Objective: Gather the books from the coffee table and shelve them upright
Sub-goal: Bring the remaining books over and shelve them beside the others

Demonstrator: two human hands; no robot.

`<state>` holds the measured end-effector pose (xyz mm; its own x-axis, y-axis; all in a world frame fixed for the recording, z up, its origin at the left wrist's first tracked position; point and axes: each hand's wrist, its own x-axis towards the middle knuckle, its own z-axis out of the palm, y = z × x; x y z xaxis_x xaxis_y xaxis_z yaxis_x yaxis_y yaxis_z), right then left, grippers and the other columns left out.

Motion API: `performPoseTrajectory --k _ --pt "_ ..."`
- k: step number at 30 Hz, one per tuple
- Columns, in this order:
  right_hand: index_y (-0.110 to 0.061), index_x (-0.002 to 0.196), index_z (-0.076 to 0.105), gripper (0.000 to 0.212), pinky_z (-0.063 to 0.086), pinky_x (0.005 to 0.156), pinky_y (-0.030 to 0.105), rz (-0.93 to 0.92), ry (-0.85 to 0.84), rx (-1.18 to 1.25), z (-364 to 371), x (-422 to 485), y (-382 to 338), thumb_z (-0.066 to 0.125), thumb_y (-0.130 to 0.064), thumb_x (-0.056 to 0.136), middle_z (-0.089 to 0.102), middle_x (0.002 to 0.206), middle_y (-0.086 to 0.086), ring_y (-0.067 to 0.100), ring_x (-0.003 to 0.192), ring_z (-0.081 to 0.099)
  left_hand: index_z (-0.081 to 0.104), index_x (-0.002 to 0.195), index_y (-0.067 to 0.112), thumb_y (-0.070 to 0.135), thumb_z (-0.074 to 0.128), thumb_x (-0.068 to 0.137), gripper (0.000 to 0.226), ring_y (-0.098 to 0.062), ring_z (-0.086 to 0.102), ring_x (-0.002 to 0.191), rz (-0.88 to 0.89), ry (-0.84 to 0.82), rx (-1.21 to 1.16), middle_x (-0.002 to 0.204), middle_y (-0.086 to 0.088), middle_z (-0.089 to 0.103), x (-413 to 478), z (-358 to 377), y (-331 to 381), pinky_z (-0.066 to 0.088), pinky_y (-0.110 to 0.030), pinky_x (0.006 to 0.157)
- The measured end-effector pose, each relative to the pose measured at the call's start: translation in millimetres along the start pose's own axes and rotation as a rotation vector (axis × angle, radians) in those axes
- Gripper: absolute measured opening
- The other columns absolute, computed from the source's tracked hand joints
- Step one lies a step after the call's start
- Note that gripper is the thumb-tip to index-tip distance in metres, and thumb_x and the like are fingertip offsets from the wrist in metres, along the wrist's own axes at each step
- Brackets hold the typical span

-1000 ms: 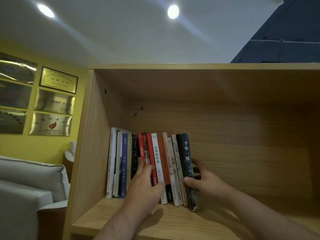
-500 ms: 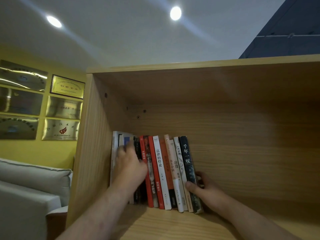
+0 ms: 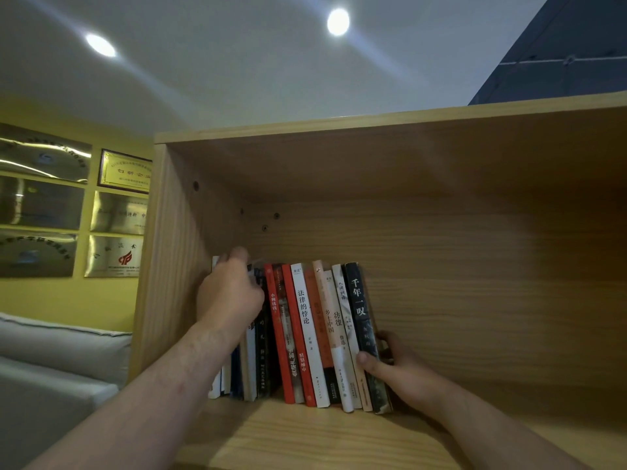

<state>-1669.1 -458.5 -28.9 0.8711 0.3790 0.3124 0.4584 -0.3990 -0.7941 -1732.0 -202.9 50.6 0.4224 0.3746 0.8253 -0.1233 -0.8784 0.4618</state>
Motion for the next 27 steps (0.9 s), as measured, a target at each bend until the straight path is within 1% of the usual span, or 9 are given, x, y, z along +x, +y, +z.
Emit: performPoseTrajectory --k 5,7,9,11,14,17,21,24,27 --pt "-0.034 0.15 0.032 0.073 0.049 0.077 0.02 -0.008 -0.018 0.003 -1.1 0.5 2.7 0.065 -0.056 0.088 0.056 0.104 -0.024 -0.004 0.094 0.057 0.054 0.132 0.014 0.013 0.056 0.097 0.035 -0.017 0.059 0.099 0.027 0.13 -0.09 0.123 -0.002 0.06 -14.5 -8.8 -3.3 0.05 -0.032 0.074" --pt "-0.035 0.15 0.032 0.072 0.051 0.085 0.025 -0.007 -0.008 0.001 -1.5 0.4 3.1 0.065 -0.055 0.089 0.056 0.104 -0.023 0.0 0.097 0.059 0.051 0.134 0.014 0.014 0.057 0.098 0.036 -0.018 0.061 0.106 0.038 0.174 -0.167 0.121 -0.001 0.061 -22.3 -10.3 -6.5 0.054 -0.033 0.08" --pt "-0.035 0.15 0.032 0.071 0.052 0.096 0.034 -0.004 -0.006 0.019 -2.0 -0.7 3.1 0.065 -0.054 0.09 0.057 0.105 -0.021 0.009 0.108 0.061 0.05 0.135 0.016 0.016 0.059 0.098 0.037 -0.015 0.062 0.107 -0.063 0.169 -0.326 0.119 0.003 0.062 -32.7 -8.2 -10.4 0.056 -0.035 0.084" --pt "-0.034 0.15 0.031 0.071 0.051 0.102 0.039 0.001 -0.002 0.042 -2.1 -2.1 2.7 0.064 -0.054 0.09 0.057 0.105 -0.019 0.015 0.114 0.062 0.056 0.123 0.016 0.017 0.063 0.096 0.027 -0.017 0.068 0.097 -0.248 0.073 -0.471 0.107 0.003 0.067 -46.1 -2.9 -14.5 0.057 -0.033 0.07" --pt "-0.032 0.151 0.031 0.068 0.05 0.09 0.031 0.002 0.017 0.058 -1.7 -9.0 -3.2 0.061 -0.052 0.094 0.055 0.101 -0.02 0.01 0.103 0.059 0.056 0.106 0.018 0.012 0.06 0.098 0.011 -0.009 0.064 0.079 -0.338 -0.08 -0.482 0.09 0.007 0.063 -67.6 4.4 -21.8 0.046 -0.023 0.053" --pt "-0.032 0.146 0.036 0.058 0.051 0.089 0.034 -0.025 0.096 0.076 -2.5 -16.4 -8.3 0.06 -0.048 0.096 0.053 0.102 -0.02 0.011 0.103 0.057 0.059 0.103 0.017 0.013 0.061 0.097 0.007 -0.015 0.066 0.08 -0.296 -0.017 -0.495 0.09 0.003 0.066 -79.4 -16.6 -23.3 0.047 -0.025 0.052" --pt "-0.032 0.12 0.055 0.032 0.06 0.086 0.056 -0.02 0.224 0.324 0.1 -22.2 -17.2 0.069 -0.039 0.092 0.063 0.114 -0.001 0.025 0.104 0.067 0.06 0.097 0.02 0.011 0.063 0.096 0.01 -0.024 0.069 0.082 -0.277 -0.017 -0.693 0.092 -0.002 0.072 -92.9 -59.1 -23.6 0.055 -0.04 0.064" --pt "-0.037 0.105 0.064 0.016 0.062 0.085 0.049 -0.19 0.279 0.182 9.1 -26.8 -36.6 0.064 -0.046 0.091 0.071 0.109 -0.002 0.019 0.101 0.071 0.063 0.101 0.017 0.007 0.061 0.095 0.012 -0.038 0.071 0.082 -0.405 -0.153 -1.017 0.093 -0.014 0.077 -99.5 -69.7 -15.5 0.056 -0.049 0.07" --pt "-0.031 0.113 0.068 0.044 0.06 0.085 0.037 -0.269 0.131 0.198 18.3 -40.7 -53.5 0.061 -0.061 0.082 0.076 0.11 -0.006 0.015 0.101 0.072 0.064 0.111 0.017 0.008 0.058 0.091 0.023 -0.04 0.074 0.083 -0.495 -0.387 -1.235 0.099 -0.017 0.078 -102.6 -57.2 8.3 0.057 -0.049 0.068"
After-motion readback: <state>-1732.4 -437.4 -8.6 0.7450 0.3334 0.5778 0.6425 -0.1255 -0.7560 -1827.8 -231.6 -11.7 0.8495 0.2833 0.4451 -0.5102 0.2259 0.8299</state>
